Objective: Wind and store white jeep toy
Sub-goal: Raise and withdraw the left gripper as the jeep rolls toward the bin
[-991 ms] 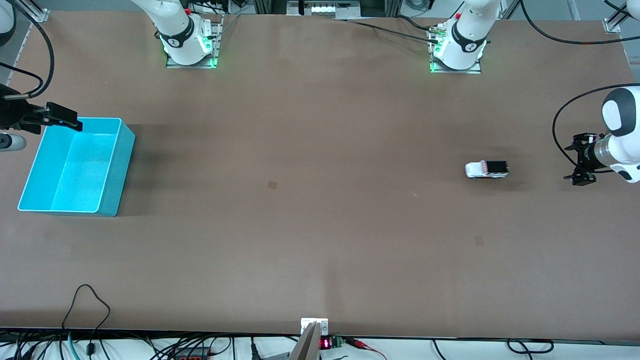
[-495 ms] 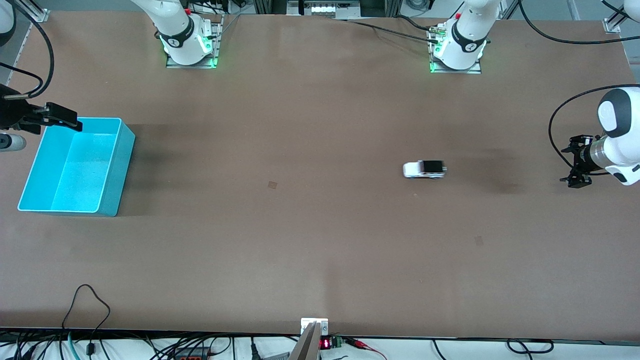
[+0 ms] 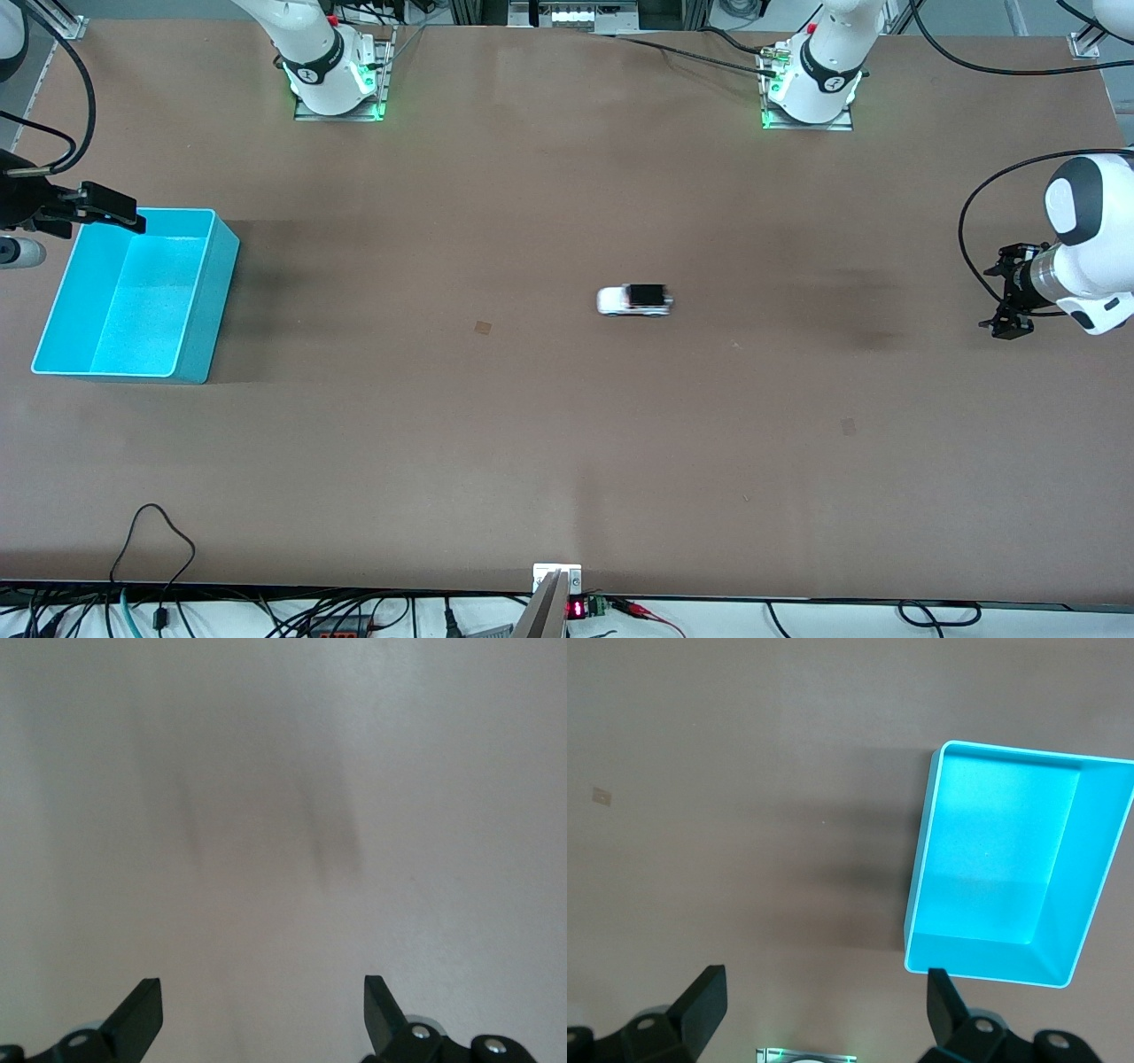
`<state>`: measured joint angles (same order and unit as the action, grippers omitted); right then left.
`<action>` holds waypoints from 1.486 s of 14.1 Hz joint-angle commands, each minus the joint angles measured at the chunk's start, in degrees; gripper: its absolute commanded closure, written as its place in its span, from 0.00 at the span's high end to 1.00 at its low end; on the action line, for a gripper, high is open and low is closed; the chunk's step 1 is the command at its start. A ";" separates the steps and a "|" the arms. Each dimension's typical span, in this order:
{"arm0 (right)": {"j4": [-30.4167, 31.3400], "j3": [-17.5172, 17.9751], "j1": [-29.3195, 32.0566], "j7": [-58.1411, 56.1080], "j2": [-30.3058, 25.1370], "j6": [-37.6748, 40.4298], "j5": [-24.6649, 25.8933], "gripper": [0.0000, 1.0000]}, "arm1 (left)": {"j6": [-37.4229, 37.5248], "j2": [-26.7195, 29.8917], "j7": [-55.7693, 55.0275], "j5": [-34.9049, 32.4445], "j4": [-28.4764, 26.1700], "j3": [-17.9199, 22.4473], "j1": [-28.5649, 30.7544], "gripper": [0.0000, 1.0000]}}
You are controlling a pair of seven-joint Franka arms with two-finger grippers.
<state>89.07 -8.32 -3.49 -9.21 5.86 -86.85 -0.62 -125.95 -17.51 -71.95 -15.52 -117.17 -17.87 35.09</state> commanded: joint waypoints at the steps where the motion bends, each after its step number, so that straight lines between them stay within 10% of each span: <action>1: 0.84 0.06 0.24 0.42 -0.76 -0.43 -0.52 1.00 | 1.41 1.95 0.94 1.19 0.10 -1.55 -0.55 1.00; 8: 0.84 0.06 0.33 0.42 -0.76 -0.34 -0.52 1.00 | 8.44 2.57 4.34 3.65 9.06 -6.30 -3.54 1.00; 17: 0.84 -0.03 0.41 0.42 -0.67 -0.16 -0.61 1.00 | 9.22 3.62 49.42 4.01 9.68 -6.57 -3.54 1.00; 21: 0.84 -0.12 0.41 0.42 -0.58 -0.25 -0.61 1.00 | 21.84 3.89 61.81 4.01 18.00 -7.36 -4.41 1.00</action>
<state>89.18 -8.52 -3.34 -9.19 5.89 -86.85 -0.62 -111.84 -14.48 -16.97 -12.38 -104.66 -24.63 31.00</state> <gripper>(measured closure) 0.000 0.000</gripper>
